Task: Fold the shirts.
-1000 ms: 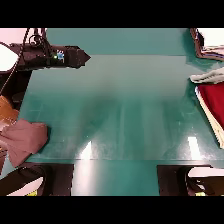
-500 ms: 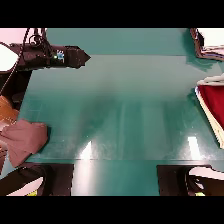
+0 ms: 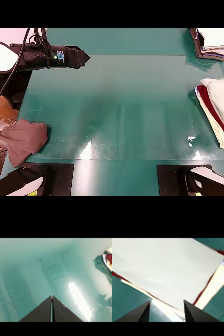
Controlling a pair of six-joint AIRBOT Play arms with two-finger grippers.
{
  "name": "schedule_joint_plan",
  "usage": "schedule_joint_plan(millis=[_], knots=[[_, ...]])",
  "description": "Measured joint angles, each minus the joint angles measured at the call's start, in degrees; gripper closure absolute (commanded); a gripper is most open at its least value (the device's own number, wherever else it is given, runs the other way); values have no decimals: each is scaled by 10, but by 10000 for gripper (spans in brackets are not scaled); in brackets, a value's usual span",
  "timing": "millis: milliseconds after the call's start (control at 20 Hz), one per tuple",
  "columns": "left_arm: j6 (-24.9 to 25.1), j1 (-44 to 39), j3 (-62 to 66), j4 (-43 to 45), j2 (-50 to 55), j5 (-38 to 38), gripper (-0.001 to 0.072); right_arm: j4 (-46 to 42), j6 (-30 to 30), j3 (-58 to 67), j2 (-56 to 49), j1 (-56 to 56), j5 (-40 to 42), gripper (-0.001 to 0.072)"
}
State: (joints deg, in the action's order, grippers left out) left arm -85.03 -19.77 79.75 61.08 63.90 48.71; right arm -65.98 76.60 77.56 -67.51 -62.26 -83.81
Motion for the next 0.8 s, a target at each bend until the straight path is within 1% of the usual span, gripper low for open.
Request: schedule_joint_plan(millis=[150, 250, 350, 600, 650, 700, 750, 800], knots=[[0, 0, 0, 0, 0, 1, 684, 24, -1, -22, 14, 2, 14, 223], [0, 0, 0, 0, 0, 2, 683, 57, -1, -12, 14, 42, 21, 223], [0, 0, 0, 0, 0, 2, 683, 78, -1, 12, 11, 113, 27, 224], [0, 0, 0, -1, 0, 9, 683, 100, -2, 66, 8, 364, 65, 233], [0, 0, 0, -1, 0, 10, 683, 100, -2, 71, 8, 412, 78, 258], [0, 0, 0, -1, 0, 10, 684, 99, -2, 75, 8, 461, 96, 310], [-1, 0, 0, -1, 0, 11, 683, 97, -2, 78, 8, 505, 110, 385], [-2, 0, 0, -1, 0, 11, 684, 89, -2, 80, 8, 548, 124, 506]])
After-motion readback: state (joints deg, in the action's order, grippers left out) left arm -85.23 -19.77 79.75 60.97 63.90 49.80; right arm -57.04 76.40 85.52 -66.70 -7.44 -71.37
